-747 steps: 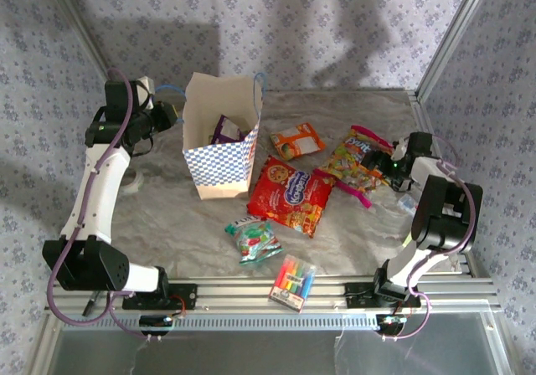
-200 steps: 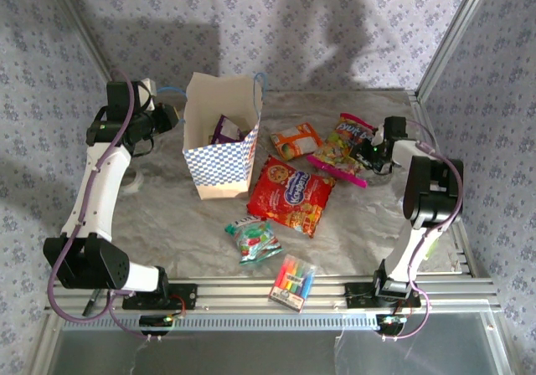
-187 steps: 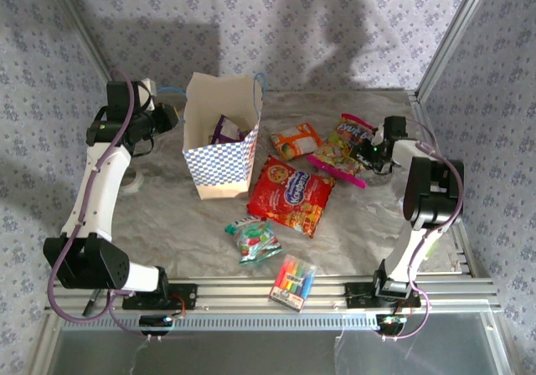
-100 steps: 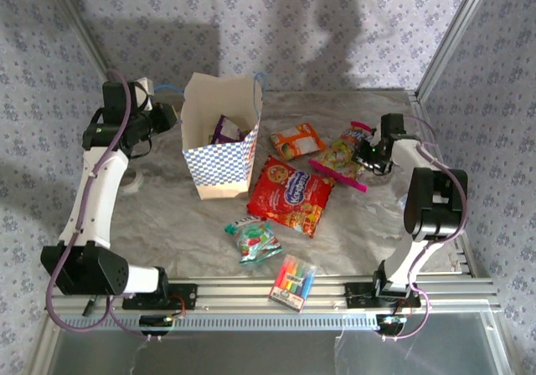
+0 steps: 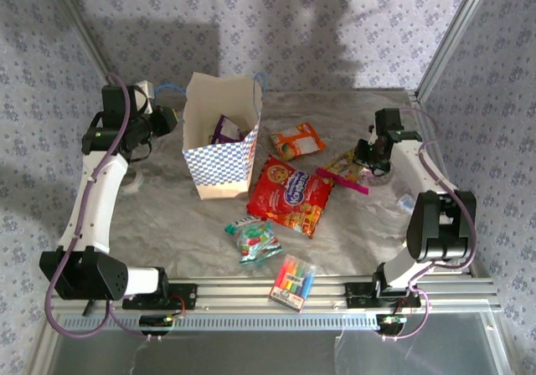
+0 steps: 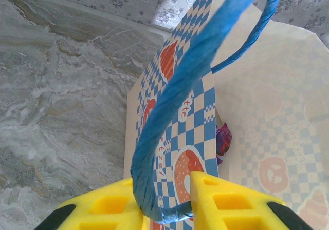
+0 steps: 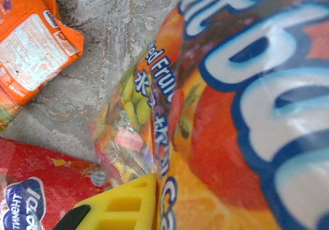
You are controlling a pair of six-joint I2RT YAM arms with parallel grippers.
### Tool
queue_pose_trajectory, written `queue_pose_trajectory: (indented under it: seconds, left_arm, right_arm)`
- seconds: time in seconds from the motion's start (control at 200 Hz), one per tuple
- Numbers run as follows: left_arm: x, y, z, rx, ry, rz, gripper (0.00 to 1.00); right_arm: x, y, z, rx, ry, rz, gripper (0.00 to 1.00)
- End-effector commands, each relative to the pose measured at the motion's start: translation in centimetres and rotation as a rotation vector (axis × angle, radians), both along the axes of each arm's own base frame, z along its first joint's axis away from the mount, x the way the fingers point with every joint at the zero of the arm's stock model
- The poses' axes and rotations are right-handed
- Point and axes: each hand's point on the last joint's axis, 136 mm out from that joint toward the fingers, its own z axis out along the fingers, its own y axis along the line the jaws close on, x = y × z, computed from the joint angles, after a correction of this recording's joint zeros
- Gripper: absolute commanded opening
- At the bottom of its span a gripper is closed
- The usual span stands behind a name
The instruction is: Place the snacks into the paper bag
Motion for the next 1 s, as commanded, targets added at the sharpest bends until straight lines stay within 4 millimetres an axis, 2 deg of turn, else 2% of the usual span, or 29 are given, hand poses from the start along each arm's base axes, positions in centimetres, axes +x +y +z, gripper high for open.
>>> queue_pose_trajectory:
  seconds: [0.0, 0.315, 0.555, 0.755, 0.999]
  left_arm:
    - [-0.7, -0.4, 1.5, -0.006, -0.046, -0.029, 0.27]
    - [-1.0, -0.3, 2.0, -0.017, -0.062, -0.03, 0.27]
    - [-1.0, -0.6, 2.8, -0.041, -0.082, -0.045, 0.28]
    - [-1.0, -1.1, 3.7, -0.057, -0.097, -0.068, 0.33]
    - [-0.7, -1.0, 3.2, -0.052, -0.067, -0.071, 0.41]
  right_arm:
    - [0.8, 0.4, 5.7, -0.039, -0.142, 0.022, 0.0]
    - [-0.5, 1.5, 10.9, -0.074, -0.246, 0.044, 0.0]
    - [-1.5, 4.0, 15.2, -0.07, -0.34, 0.126, 0.0]
    - [-2.2, 5.8, 18.4, -0.088, -0.419, 0.178, 0.0]
    - [-2.9, 8.3, 22.7, -0.113, -0.537, 0.253, 0.0]
